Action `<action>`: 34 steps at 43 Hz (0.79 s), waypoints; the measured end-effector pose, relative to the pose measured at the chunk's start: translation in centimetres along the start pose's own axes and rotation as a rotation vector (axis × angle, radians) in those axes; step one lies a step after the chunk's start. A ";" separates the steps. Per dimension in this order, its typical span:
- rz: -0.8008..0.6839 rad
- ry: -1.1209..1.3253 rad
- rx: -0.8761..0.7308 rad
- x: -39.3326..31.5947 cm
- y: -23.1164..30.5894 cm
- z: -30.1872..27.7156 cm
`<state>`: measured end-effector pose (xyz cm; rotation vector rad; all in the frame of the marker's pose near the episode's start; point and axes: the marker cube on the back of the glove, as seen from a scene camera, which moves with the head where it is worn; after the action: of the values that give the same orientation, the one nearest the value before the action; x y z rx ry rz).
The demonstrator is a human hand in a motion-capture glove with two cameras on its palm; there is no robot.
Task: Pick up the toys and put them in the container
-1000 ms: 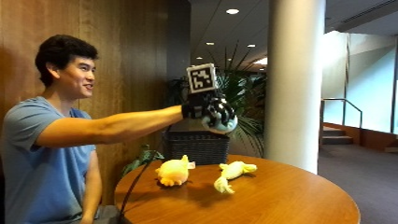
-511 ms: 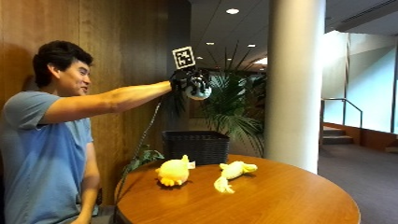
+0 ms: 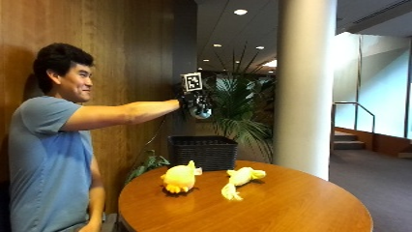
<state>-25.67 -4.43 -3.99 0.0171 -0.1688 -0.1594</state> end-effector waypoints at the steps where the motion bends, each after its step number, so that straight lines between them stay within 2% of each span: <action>1: 0.001 -0.009 -0.005 -0.2 0.0 0.4; 7: -0.056 -0.023 -0.032 -0.9 -0.1 2.0; 10: -0.040 -0.030 -0.052 -1.1 -0.1 2.8; 18: -0.072 -0.093 -0.254 -0.8 0.9 4.4; 24: -0.094 -0.105 -0.236 -0.3 1.1 3.4; 34: -0.077 0.017 -0.210 3.6 2.5 -0.1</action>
<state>-21.80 -2.52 -3.44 -0.1842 -0.1338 -0.2527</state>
